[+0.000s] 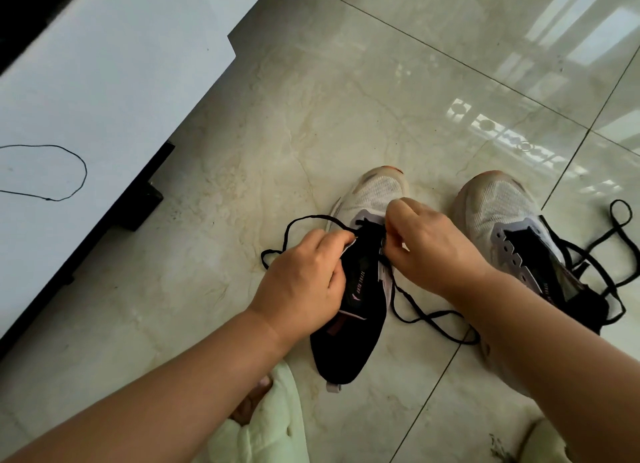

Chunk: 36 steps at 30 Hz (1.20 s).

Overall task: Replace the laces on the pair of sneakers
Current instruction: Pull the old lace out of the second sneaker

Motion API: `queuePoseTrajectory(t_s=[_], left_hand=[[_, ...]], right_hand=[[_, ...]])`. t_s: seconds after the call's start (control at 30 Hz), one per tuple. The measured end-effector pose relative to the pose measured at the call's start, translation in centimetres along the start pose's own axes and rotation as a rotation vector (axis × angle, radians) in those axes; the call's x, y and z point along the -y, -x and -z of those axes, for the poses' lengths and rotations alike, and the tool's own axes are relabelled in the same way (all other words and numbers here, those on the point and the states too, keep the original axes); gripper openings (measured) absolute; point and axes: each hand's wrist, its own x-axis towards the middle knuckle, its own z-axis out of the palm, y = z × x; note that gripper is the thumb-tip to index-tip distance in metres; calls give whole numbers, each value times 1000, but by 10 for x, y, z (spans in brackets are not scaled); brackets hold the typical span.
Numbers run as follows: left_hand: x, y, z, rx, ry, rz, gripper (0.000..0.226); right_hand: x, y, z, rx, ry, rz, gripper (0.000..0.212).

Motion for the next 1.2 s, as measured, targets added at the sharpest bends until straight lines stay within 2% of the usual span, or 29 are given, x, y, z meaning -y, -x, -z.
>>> queuePoseTrajectory(t_s=[0.07,0.13,0.23,0.3,0.47,0.57,0.6,0.67,0.73,0.77,0.87,0.93,1.03,1.1,1.2], left_hand=[[0,-1,0,-2,-1,0,35],[1,-2,-1,-10,-5,1,34],[0,-1,-1,-13,-7,6,33],[-1,-1,-2,-18,-7,9,32],[0,0,-1,-42,4,39,33],[1,0,1,-52,2,53,31],[1,0,1,-50,-3,55,31],[0,1,2,-38,-19,53,30],[0,0,2,-36,-34,51,30],[0,1,2,-32,-32,52,30],[-1,0,2,-29,-23,57,30],[0,1,0,-33,-22,62,30],[0,2,-2,-34,-16,59,29],[-1,2,-3,-36,-20,58,28],[0,2,-3,-42,-15,59,28]], right_hand=[[2,1,-3,-53,-48,-84,13],[6,2,-10,-132,-123,-290,11],[15,4,-19,-152,-251,-590,22],[18,5,-22,-148,-340,-655,27],[16,11,-22,-222,-664,-700,21],[9,15,-18,-196,-677,-641,18],[7,15,-16,-186,-627,-596,17],[2,16,-11,-176,-376,-426,17],[-3,12,-10,-98,-91,-241,16],[-4,11,-10,-59,-9,-210,15],[-4,11,-18,-119,-13,-333,10],[1,12,-22,-203,-221,-566,13],[7,15,-28,-188,-611,-819,36],[10,17,-32,-214,-752,-847,38],[12,18,-31,-239,-697,-783,29]])
